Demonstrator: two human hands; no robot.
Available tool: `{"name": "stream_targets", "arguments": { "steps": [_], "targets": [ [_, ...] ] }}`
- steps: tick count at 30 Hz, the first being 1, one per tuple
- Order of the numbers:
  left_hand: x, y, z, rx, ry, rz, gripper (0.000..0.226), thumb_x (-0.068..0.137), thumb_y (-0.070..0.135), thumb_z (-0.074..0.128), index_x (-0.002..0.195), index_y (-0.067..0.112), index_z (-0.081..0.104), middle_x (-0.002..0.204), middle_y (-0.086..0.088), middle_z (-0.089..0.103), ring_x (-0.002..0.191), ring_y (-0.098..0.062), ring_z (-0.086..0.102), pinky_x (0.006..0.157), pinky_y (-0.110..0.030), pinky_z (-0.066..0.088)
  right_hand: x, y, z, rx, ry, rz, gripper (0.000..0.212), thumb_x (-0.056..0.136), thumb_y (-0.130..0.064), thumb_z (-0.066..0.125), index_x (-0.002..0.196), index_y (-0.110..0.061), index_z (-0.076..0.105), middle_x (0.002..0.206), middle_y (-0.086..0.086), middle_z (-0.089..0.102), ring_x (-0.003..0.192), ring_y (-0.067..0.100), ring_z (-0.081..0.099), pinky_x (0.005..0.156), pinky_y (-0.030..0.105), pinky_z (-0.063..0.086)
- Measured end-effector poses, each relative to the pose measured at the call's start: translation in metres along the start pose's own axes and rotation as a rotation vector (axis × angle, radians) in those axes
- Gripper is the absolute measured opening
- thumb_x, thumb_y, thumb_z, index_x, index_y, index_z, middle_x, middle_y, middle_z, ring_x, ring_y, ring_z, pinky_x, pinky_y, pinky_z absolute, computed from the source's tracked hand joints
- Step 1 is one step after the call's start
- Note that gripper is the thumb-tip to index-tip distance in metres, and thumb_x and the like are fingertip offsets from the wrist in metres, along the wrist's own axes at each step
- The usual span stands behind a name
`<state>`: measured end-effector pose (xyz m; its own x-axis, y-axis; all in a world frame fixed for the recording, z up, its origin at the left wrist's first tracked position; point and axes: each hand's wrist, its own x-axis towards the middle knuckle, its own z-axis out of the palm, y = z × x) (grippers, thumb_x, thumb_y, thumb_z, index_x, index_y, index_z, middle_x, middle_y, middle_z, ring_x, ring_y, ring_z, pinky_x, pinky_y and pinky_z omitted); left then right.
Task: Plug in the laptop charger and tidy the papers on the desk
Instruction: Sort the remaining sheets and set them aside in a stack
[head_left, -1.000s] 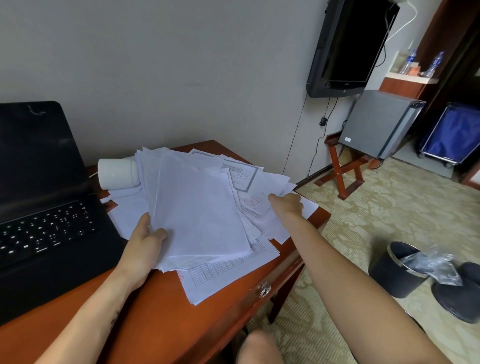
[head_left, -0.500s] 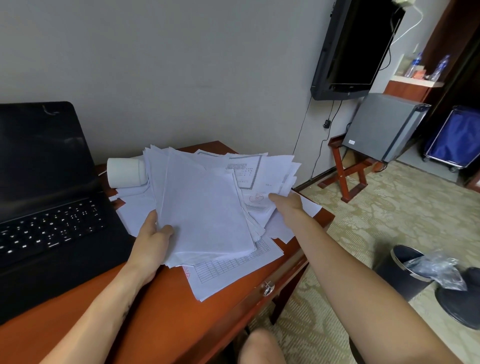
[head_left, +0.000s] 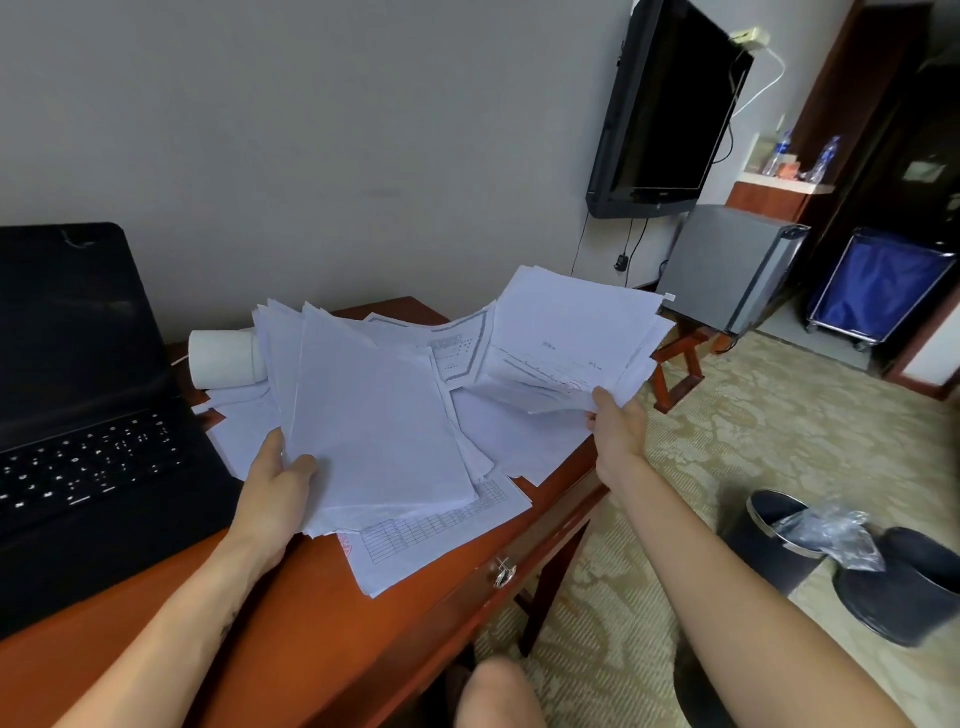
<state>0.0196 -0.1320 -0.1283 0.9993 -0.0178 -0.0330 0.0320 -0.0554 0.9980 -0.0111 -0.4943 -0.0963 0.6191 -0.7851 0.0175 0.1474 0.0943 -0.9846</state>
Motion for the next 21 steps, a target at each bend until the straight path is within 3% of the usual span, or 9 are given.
{"name": "stream_targets", "arguments": {
  "steps": [4, 8, 10, 13, 15, 21],
  "targets": [
    [-0.001, 0.000, 0.002, -0.011, -0.005, 0.012, 0.034, 0.105, 0.004, 0.045, 0.126, 0.031, 0.046, 0.113, 0.016, 0.063, 0.107, -0.019, 0.063, 0.099, -0.039, 0.048, -0.005, -0.011, -0.007, 0.066, 0.043, -0.065, 0.020, 0.103, -0.013, 0.051, 0.118, -0.012, 0.065, 0.097, -0.007, 0.066, 0.078, 0.008, 0.057, 0.063, 0.015, 0.050],
    [0.001, -0.003, -0.001, 0.004, -0.018, -0.016, 0.030, 0.105, 0.005, 0.046, 0.128, 0.023, 0.052, 0.119, 0.004, 0.068, 0.111, -0.026, 0.066, 0.102, -0.046, 0.052, -0.013, -0.019, -0.003, 0.143, 0.121, -0.118, 0.022, 0.103, -0.017, 0.054, 0.123, -0.017, 0.064, 0.110, -0.007, 0.069, 0.105, 0.017, 0.065, 0.096, 0.033, 0.054],
    [0.001, -0.004, -0.002, 0.010, -0.022, -0.024, 0.033, 0.104, 0.005, 0.047, 0.132, 0.021, 0.054, 0.124, -0.001, 0.069, 0.113, -0.030, 0.067, 0.103, -0.051, 0.053, -0.017, -0.018, 0.001, 0.126, 0.116, -0.119, 0.026, 0.102, -0.019, 0.056, 0.126, -0.014, 0.064, 0.116, -0.005, 0.069, 0.110, 0.018, 0.065, 0.102, 0.039, 0.053],
    [0.000, -0.002, -0.002, 0.030, -0.033, -0.026, 0.035, 0.105, 0.005, 0.046, 0.136, 0.021, 0.052, 0.126, -0.001, 0.068, 0.113, -0.028, 0.067, 0.102, -0.049, 0.053, -0.038, -0.014, 0.013, 0.080, 0.013, -0.076, 0.028, 0.103, -0.018, 0.055, 0.130, -0.015, 0.062, 0.113, -0.010, 0.068, 0.109, 0.015, 0.065, 0.096, 0.033, 0.055],
    [-0.002, 0.000, -0.002, 0.058, -0.049, -0.025, 0.036, 0.104, 0.004, 0.046, 0.136, 0.020, 0.051, 0.125, 0.000, 0.067, 0.113, -0.026, 0.066, 0.099, -0.045, 0.053, -0.053, -0.001, 0.024, 0.033, -0.090, -0.046, 0.028, 0.104, -0.018, 0.054, 0.131, -0.016, 0.062, 0.118, -0.008, 0.069, 0.114, 0.016, 0.064, 0.100, 0.034, 0.053],
    [-0.011, 0.005, -0.001, 0.126, -0.095, 0.024, 0.026, 0.102, 0.004, 0.048, 0.127, 0.013, 0.052, 0.113, 0.001, 0.065, 0.101, -0.016, 0.063, 0.074, -0.027, 0.049, -0.097, 0.039, 0.054, -0.264, -0.546, -0.028, 0.025, 0.105, -0.019, 0.052, 0.126, -0.023, 0.063, 0.118, -0.011, 0.071, 0.113, 0.006, 0.064, 0.094, 0.021, 0.052]
  ]
}}
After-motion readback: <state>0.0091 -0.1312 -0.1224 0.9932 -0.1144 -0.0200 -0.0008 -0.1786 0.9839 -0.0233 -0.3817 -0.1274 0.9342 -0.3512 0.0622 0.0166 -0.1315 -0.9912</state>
